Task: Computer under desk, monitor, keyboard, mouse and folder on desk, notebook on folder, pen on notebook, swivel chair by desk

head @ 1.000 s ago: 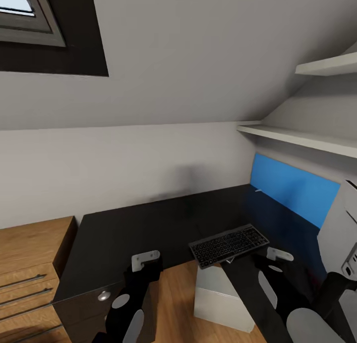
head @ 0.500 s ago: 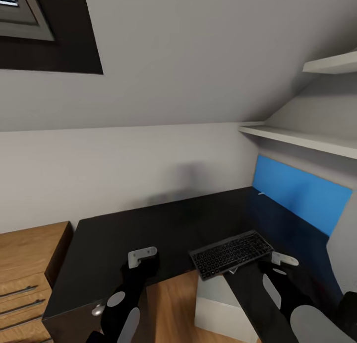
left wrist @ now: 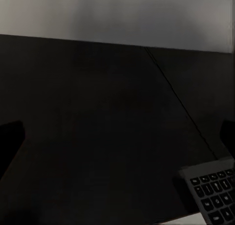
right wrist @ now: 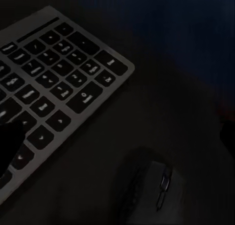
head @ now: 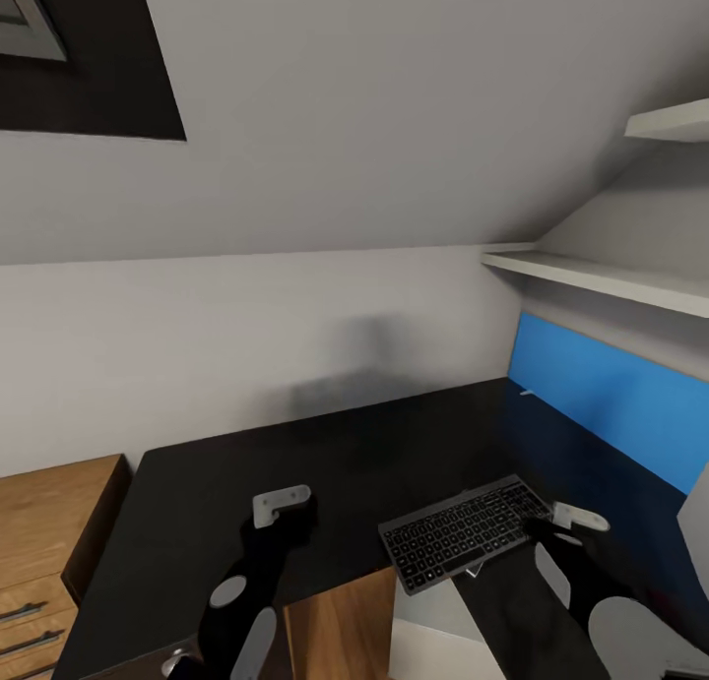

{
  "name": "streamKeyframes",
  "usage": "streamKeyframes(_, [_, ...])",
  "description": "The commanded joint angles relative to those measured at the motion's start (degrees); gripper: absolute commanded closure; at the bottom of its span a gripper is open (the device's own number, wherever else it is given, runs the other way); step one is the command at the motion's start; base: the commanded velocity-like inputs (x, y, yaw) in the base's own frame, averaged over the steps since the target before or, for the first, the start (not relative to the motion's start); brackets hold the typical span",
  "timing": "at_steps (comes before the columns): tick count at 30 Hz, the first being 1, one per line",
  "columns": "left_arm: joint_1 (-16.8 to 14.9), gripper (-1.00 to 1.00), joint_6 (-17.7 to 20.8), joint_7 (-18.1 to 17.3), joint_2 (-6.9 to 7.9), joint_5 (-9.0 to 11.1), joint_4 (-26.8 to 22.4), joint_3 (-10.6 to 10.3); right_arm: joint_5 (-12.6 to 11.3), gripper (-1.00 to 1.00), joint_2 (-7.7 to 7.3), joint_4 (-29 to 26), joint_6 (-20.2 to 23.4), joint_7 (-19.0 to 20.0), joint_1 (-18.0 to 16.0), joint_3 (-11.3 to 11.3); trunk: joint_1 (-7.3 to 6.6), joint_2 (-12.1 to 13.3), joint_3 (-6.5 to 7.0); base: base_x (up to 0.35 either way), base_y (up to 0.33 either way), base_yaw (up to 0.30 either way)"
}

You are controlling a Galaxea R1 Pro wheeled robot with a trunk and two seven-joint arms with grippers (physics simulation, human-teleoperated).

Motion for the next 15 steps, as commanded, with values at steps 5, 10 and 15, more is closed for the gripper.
streamKeyframes(5, [0.57, -1.0, 0.15, 0.49, -0.02, 0.65, -1.32, -0.09, -1.59, -1.0, -1.03, 1.15, 0.03, -0.17, -0.6, 0.02, 0.02, -0.07, -0.09, 0.006, 0.0, 0.0])
streamKeyframes(10, [0.77, -1.0, 0.15, 0.49, -0.12, 0.7, -1.59, -0.13, -5.04, -1.0, -2.01, 1.39, 0.25, -0.22, -1.06, 0.02, 0.02, -0.07, -0.09, 0.001, 0.0, 0.0])
streamKeyframes(15, [0.81, -1.0, 0.15, 0.49, -0.16, 1.22, -2.18, 0.29, -9.03, -1.0, -2.41, 1.39, 1.84, -0.36, -1.21, 0.01, 0.02, -0.07, -0.09, 0.0, 0.0, 0.0])
